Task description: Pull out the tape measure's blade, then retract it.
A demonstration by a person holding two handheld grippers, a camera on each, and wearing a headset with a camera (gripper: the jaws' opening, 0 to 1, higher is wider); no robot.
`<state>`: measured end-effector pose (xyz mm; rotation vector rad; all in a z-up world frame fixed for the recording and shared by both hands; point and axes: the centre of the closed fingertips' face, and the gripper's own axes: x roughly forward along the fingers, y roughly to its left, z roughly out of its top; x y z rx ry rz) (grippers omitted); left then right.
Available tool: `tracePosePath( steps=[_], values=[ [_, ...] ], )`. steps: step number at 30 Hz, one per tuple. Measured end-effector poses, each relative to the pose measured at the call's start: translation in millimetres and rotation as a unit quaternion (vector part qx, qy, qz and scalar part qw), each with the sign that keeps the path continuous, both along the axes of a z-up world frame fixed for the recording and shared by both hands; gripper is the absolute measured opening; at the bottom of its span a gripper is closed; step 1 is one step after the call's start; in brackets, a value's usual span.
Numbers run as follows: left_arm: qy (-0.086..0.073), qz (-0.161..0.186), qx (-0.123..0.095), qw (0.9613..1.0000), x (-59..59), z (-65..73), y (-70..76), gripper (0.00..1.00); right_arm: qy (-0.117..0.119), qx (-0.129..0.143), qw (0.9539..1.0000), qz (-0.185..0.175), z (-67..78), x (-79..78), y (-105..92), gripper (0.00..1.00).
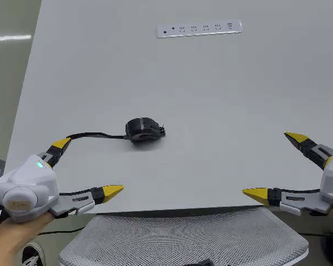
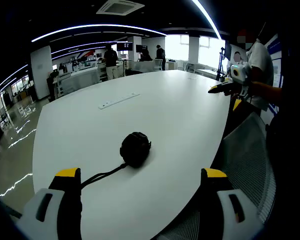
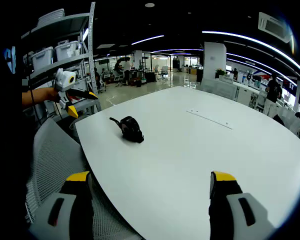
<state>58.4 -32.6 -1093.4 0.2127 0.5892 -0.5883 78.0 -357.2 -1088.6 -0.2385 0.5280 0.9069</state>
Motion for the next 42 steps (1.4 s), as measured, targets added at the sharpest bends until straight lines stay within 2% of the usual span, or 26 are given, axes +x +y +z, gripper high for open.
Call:
tracePosePath(
  steps=[42],
  values=[
    [0.0,-0.018,0.01,0.9998,2.1,-2.1,-0.6,0.95,0.005,-0.005,0.9999,0.011,-2.5,-3.5,-2.0,0.96]
  ],
)
